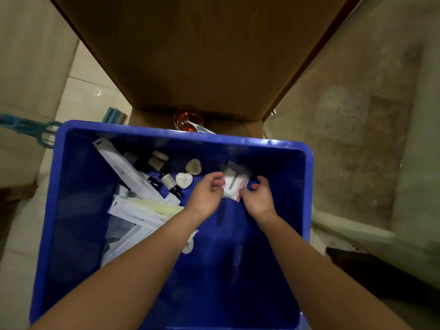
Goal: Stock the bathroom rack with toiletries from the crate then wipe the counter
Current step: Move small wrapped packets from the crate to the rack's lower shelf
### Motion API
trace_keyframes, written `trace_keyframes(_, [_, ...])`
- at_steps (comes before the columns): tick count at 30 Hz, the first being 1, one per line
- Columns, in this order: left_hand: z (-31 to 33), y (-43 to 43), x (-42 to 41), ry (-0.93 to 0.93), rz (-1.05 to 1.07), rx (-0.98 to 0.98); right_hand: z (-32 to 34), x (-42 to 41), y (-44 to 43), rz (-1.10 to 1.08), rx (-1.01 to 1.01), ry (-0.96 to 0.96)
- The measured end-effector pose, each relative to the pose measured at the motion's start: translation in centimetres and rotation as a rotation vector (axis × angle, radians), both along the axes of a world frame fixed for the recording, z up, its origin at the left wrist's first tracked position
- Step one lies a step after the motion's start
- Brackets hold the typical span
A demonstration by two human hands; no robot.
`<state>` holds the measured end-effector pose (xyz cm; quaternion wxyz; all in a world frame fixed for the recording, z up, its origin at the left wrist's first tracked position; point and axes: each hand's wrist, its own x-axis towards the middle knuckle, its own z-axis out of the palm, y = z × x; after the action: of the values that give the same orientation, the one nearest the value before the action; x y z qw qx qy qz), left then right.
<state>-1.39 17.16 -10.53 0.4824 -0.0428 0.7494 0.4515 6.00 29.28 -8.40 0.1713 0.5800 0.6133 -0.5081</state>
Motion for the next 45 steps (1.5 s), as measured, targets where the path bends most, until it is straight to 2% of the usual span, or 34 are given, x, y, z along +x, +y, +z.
trace_keyframes(12, [-1.7,0.0,0.5,-0.009,-0.025,-0.008,-1.6,-1.5,-0.5,-0.144,-0.025,0.011])
trace_keyframes(19, [-0.3,-1.2,0.9,-0.033,-0.006,-0.021,-0.5,-0.7,-1.5,-0.028,-0.002,0.038])
trace_keyframes(25, [3.7,-1.9,1.1,0.087,-0.016,-0.135,3.9,0.2,-2.9,0.028,0.03,0.046])
trace_keyframes(33, [11.1,-2.7,2.1,0.121,-0.111,-0.109,12.7,1.5,-4.0,0.009,0.063,0.109])
trace_keyframes(37, [14.9,-2.1,3.1,0.239,-0.172,-0.083,16.4,3.1,-3.7,-0.055,0.078,0.161])
trace_keyframes(40, [17.5,-1.0,4.3,0.244,-0.175,-0.018,18.6,5.3,-3.2,-0.13,0.117,0.194])
trace_keyframes(45, [21.0,1.5,7.8,0.218,-0.316,0.079,21.8,10.8,-2.2,-0.312,0.145,0.259])
